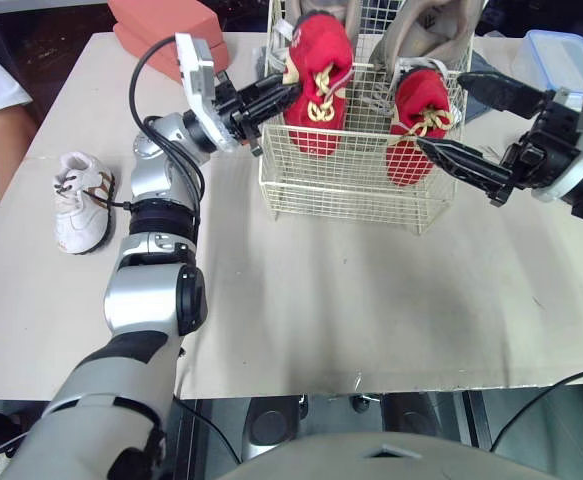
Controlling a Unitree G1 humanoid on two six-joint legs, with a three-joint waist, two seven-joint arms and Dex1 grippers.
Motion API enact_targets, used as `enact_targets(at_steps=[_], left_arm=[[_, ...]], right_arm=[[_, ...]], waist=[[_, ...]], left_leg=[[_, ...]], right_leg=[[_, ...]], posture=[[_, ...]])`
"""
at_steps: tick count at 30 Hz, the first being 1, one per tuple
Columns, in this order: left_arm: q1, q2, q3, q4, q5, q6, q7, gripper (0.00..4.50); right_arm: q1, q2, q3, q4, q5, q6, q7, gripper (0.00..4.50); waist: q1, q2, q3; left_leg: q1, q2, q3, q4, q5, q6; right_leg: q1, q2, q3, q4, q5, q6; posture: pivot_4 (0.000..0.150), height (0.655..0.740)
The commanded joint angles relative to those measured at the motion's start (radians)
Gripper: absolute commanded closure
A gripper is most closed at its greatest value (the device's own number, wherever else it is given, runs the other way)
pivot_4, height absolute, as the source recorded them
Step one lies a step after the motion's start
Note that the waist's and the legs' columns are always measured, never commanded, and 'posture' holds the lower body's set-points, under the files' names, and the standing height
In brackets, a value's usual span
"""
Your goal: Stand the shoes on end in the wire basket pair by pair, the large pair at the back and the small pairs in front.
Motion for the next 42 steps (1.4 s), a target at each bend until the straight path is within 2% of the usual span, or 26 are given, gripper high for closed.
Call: enact_targets(at_steps=[1,9,10,11,12,17,18,32,42], left_arm=[[0.035,0.002,-0.047,-0.015,0.042,0.077,-0.024,3.99],[0.075,0.023,-0.080,-0.096,0.058,0.218,-0.012,3.99],[0.081,0.025,-0.082,-0.110,0.055,0.238,-0.014,3.02],[0.087,0.027,-0.083,-0.123,0.054,0.248,-0.015,2.98],[0.092,0.029,-0.084,-0.138,0.053,0.256,-0.016,2.61],[0.122,0.045,-0.087,-0.218,0.044,0.291,-0.015,0.20],[0.131,0.049,-0.086,-0.242,0.041,0.296,-0.010,0.01],[0.239,0.149,-0.082,-0.609,0.039,0.350,0.130,0.01],[0.213,0.158,-0.020,-0.662,0.027,0.257,0.238,0.01]], right_arm=[[-0.013,-0.016,-0.032,-0.006,0.012,-0.003,-0.008,0.00],[-0.022,-0.011,-0.030,0.006,0.019,-0.002,-0.019,0.00],[-0.022,-0.011,-0.030,0.007,0.019,-0.003,-0.018,0.00],[-0.022,-0.011,-0.029,0.007,0.019,-0.004,-0.018,0.00],[-0.022,-0.011,-0.028,0.008,0.018,-0.005,-0.017,0.00],[-0.024,-0.010,-0.027,0.011,0.018,-0.006,-0.017,0.00],[-0.024,-0.011,-0.027,0.011,0.018,-0.006,-0.017,0.00],[-0.022,-0.002,-0.020,0.010,0.019,-0.007,-0.022,0.00],[-0.028,0.004,-0.009,0.015,0.016,-0.007,-0.024,0.00]], waist=[[0.000,0.000,0.000],[0.000,0.001,-0.001],[0.000,0.001,-0.001],[0.000,0.001,-0.002],[0.000,0.002,-0.002],[0.001,0.004,-0.004],[0.001,0.004,-0.004],[-0.017,0.005,-0.004],[-0.018,0.005,-0.003]], left_leg=[[0.000,0.000,0.000,0.000,0.000,0.000],[0.001,0.000,-0.002,0.000,0.000,0.000],[0.001,0.000,-0.001,0.000,0.000,0.000],[0.001,0.000,-0.001,0.000,0.000,0.000],[0.001,0.000,-0.001,0.000,0.000,0.000],[0.005,0.001,-0.002,0.001,0.000,0.000],[0.006,0.001,-0.002,0.001,0.000,0.000],[0.008,0.001,0.000,-0.002,0.000,0.000],[0.006,0.001,-0.001,-0.002,0.000,0.000]], right_leg=[[0.000,0.000,0.000,0.000,0.000,0.000],[0.000,0.000,0.001,0.000,0.000,0.000],[0.000,0.000,0.001,0.000,0.000,0.000],[0.000,0.000,0.001,0.000,0.000,0.000],[0.001,0.000,0.001,0.000,0.000,0.000],[0.006,0.000,0.001,0.001,0.000,0.001],[0.006,0.000,0.001,0.001,-0.001,0.002],[0.006,0.000,0.004,0.000,0.000,0.000],[0.005,0.000,0.004,0.000,0.000,0.000]], posture=[[0.150,0.6860],[0.150,0.6860],[0.150,0.6860],[0.150,0.6860],[0.150,0.6860],[0.150,0.6860],[0.150,0.6860],[0.150,0.6860],[0.150,0.6860]])
